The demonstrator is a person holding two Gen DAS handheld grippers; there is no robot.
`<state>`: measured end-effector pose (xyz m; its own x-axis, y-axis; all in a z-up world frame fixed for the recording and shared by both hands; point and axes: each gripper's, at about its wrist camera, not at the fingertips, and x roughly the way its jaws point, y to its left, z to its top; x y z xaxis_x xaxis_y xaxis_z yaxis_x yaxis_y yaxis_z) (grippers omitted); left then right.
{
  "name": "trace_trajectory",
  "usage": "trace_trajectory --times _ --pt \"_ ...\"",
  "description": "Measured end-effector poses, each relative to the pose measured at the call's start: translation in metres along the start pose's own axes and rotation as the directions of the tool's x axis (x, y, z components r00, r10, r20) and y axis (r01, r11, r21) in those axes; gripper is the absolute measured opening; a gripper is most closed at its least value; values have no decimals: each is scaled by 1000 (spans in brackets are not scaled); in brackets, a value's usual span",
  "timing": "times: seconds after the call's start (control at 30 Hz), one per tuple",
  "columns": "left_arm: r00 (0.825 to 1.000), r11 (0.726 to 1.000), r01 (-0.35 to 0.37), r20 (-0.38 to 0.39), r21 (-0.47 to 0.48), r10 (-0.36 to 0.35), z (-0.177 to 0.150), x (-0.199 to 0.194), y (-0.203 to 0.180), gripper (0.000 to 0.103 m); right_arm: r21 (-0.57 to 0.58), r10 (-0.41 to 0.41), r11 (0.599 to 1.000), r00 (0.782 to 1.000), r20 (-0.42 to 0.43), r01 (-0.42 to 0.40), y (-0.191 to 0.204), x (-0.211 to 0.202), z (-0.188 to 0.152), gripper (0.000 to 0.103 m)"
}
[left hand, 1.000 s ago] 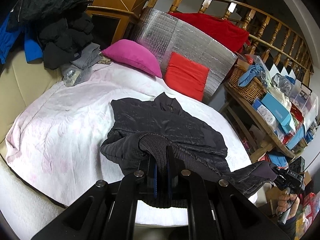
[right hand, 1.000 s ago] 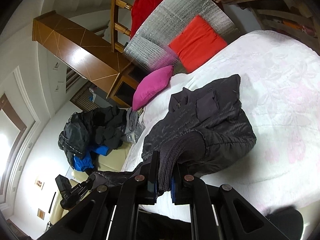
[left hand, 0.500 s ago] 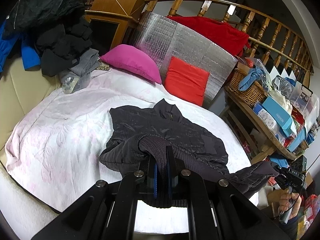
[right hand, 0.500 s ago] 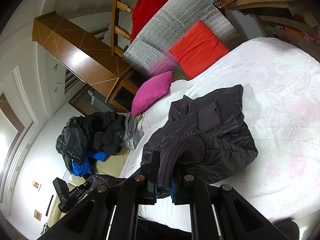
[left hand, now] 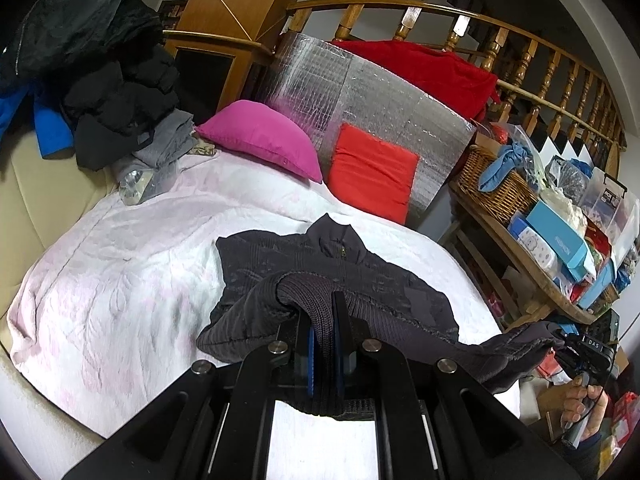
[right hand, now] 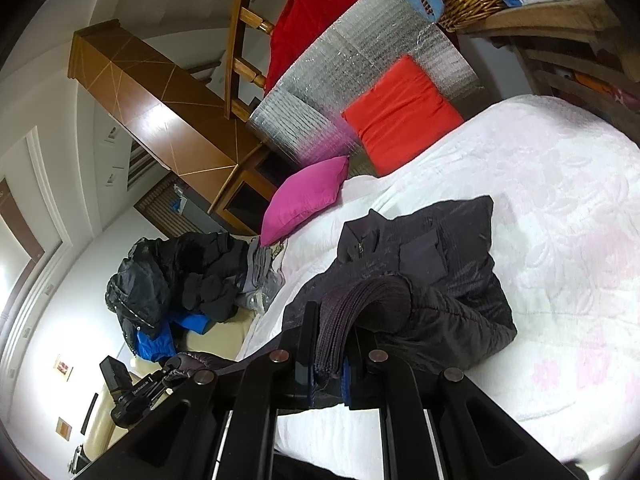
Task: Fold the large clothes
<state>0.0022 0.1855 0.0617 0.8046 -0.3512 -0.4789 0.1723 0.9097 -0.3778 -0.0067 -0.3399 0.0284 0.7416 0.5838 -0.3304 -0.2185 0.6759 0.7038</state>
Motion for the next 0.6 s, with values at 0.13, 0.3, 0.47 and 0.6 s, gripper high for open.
trace_trajectory --times 0.13,0.3,0.47,0.6 --pt "1000 1000 -3 10 3 3 9 5 -2 8 1 -6 1000 1000 19 6 3 5 9 9" --pt "1000 1000 -15 21 -1 15 16 11 -3 8 -20 -13 1000 999 31 14 11 10 19 9" --pt "999 1000 -30 26 -5 30 22 19 -2 8 -38 -22 999 999 43 24 17 19 28 9" --pt "999 999 -45 27 -2 45 28 25 -2 8 -45 -32 998 998 54 34 21 27 35 9"
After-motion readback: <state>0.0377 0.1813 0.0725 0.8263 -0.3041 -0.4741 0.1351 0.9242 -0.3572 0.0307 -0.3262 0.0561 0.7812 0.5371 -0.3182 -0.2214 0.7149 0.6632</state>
